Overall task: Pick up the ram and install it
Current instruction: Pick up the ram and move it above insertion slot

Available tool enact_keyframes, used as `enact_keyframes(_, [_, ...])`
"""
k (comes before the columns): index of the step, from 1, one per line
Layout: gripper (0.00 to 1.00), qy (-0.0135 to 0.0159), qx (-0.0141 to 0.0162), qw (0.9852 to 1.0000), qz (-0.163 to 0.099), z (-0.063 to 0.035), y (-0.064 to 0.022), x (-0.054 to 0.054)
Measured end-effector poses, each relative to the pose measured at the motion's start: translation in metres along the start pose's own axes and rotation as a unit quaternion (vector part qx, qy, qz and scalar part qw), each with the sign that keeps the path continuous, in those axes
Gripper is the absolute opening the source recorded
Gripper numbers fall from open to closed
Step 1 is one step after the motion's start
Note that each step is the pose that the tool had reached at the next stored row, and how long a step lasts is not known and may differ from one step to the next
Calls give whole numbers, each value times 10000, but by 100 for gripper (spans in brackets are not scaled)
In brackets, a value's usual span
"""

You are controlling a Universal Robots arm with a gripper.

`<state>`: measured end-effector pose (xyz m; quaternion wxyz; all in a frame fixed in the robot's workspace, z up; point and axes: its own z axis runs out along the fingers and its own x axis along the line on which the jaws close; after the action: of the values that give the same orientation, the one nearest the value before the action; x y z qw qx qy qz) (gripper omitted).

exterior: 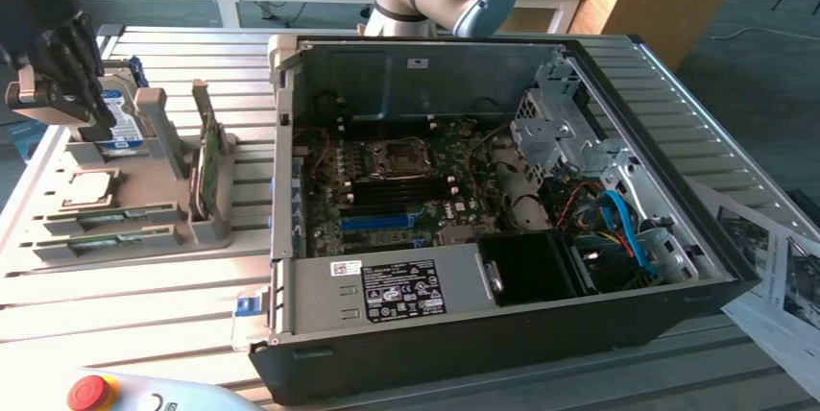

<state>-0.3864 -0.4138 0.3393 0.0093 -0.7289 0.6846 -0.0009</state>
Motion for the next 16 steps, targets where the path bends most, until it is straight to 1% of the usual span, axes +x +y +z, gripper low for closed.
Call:
enact_keyframes(1, [25,0,0,10000,0,0,0,0])
enact_keyframes(7, [25,0,0,10000,0,0,0,0])
enact_keyframes(9, [26,0,0,10000,0,0,0,0])
enact_keyframes(10, [32,0,0,10000,0,0,0,0])
enact_keyframes(16, [32,0,0,10000,0,0,0,0])
